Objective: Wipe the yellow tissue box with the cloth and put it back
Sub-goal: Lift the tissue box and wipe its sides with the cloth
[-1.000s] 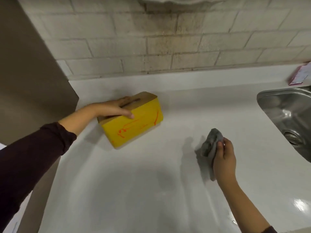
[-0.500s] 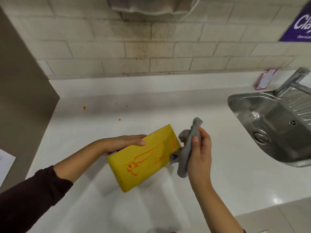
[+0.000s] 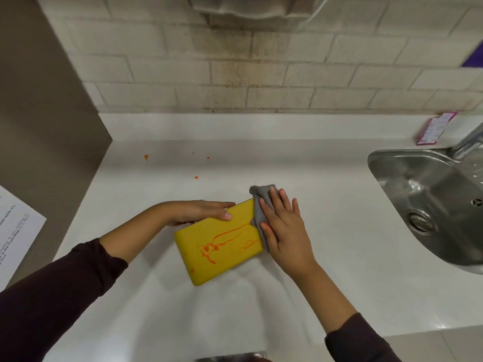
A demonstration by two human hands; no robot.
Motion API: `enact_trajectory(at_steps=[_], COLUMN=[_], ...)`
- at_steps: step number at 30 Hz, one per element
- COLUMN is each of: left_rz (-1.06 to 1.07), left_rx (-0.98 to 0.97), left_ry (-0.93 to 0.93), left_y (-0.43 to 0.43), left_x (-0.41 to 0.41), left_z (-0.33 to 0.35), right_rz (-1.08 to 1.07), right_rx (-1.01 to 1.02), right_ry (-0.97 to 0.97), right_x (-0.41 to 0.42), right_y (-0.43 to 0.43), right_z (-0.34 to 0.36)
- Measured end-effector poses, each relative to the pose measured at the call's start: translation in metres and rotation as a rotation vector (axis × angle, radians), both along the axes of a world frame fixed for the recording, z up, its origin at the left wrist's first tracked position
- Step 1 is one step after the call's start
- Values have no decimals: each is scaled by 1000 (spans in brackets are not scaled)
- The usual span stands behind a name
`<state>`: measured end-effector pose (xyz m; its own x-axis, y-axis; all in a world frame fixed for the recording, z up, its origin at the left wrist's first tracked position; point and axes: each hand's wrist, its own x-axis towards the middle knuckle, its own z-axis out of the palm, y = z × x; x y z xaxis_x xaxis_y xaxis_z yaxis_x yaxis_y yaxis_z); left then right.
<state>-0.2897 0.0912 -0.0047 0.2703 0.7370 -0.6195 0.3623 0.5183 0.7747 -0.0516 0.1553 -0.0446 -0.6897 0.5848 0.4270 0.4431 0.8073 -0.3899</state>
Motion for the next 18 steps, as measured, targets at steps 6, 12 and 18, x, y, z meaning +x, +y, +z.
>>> enact_trajectory(at_steps=[6,12,18], left_rz=[43,91,163], left_rx=[-22,-35,-32], left_ry=[-47,-89,-67], left_y=[-3,-2,-3], left_x=[-4,-2,-2], left_z=[1,-2,-10], right_rz=[142,-58,79], right_rx=[15,-148,-95], right_ry=[14,226,132], right_x=[10,-1,-22], right_y=[-5,-4,-22], right_z=[-10,-7,-8])
